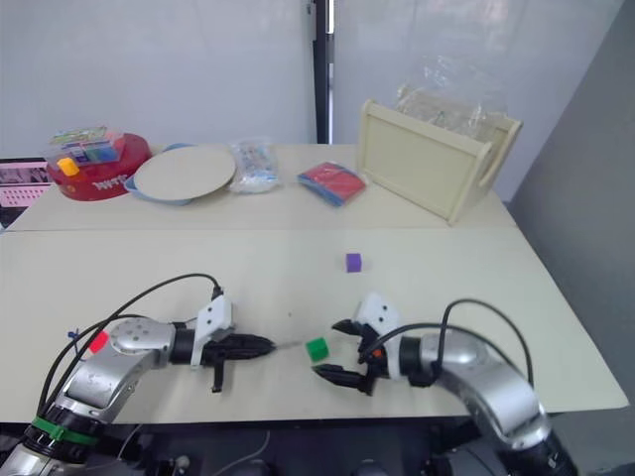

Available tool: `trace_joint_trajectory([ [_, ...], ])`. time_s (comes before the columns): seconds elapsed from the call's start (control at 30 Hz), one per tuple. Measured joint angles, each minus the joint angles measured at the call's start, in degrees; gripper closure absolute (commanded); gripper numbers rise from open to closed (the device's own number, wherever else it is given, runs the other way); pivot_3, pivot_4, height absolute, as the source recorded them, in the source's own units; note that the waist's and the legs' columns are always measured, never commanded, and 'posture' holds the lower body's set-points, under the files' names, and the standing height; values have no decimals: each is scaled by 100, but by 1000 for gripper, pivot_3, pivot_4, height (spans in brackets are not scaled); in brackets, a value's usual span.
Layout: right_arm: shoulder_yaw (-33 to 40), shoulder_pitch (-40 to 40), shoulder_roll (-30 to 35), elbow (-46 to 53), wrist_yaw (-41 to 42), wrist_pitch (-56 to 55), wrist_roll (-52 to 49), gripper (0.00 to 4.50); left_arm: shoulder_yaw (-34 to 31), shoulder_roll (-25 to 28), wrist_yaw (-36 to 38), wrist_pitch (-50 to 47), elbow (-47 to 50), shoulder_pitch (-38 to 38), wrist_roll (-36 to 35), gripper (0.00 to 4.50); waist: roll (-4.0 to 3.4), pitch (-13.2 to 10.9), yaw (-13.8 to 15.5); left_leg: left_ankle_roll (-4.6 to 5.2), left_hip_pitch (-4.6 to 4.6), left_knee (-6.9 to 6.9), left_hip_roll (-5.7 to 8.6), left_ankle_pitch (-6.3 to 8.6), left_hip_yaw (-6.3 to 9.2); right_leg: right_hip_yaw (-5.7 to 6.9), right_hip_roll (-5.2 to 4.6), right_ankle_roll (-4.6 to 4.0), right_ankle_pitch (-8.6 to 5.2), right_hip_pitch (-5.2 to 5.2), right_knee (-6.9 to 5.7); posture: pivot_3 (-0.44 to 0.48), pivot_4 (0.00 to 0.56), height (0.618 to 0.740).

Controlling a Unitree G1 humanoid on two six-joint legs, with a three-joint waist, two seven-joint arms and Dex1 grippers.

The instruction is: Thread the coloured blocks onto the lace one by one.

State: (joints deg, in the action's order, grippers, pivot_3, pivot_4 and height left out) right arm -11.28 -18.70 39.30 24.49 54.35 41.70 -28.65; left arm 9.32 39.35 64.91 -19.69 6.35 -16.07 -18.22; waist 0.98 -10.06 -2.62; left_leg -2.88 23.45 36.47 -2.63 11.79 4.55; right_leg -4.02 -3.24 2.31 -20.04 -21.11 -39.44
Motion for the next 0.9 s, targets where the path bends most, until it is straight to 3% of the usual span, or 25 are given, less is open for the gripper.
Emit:
trace_joint_trajectory([
  [0.13, -570, -741, 61, -886, 885, -800, 473, 17, -33, 101, 44, -215, 214, 48, -74, 4500, 0, 0, 6, 0, 4, 1, 0, 0, 0, 0, -1, 0, 0, 1, 7, 0, 150, 740],
  [0.4, -1426, -1598, -530, -3001, 1862, -3116, 1738, 17, -36, 173, 38, -551, 559, 111, -175, 4500, 0, 0, 19, 0, 11, 11, 0, 0, 0, 2, -3, 0, 0, 0, 9, 0, 150, 740],
  [0.5, -1460, -1694, -650, -3408, 2072, -3480, 1847, 812, -36, 173, -17, -572, 614, 112, -170, 4500, 0, 0, 28, -1, 11, 12, 0, 0, 0, 2, -4, 0, 0, 0, 9, 0, 150, 740],
  [0.73, -1413, -1596, -811, -3547, 2186, -3489, 1848, 3223, 36, 188, -76, -588, 695, 111, -92, 4500, 0, 0, 10, -1, 10, 12, -1, 0, 0, 2, -2, 0, 0, 0, 6, 0, 150, 740],
  [0.9, -1356, -1442, -845, -3213, 1977, -3128, 1892, 3284, 169, 220, -120, -687, 802, 109, 39, 4500, 0, 0, 18, -1, 9, 12, -1, -1, 0, 2, -2, 0, 0, 0, 5, 0, 150, 740],
])
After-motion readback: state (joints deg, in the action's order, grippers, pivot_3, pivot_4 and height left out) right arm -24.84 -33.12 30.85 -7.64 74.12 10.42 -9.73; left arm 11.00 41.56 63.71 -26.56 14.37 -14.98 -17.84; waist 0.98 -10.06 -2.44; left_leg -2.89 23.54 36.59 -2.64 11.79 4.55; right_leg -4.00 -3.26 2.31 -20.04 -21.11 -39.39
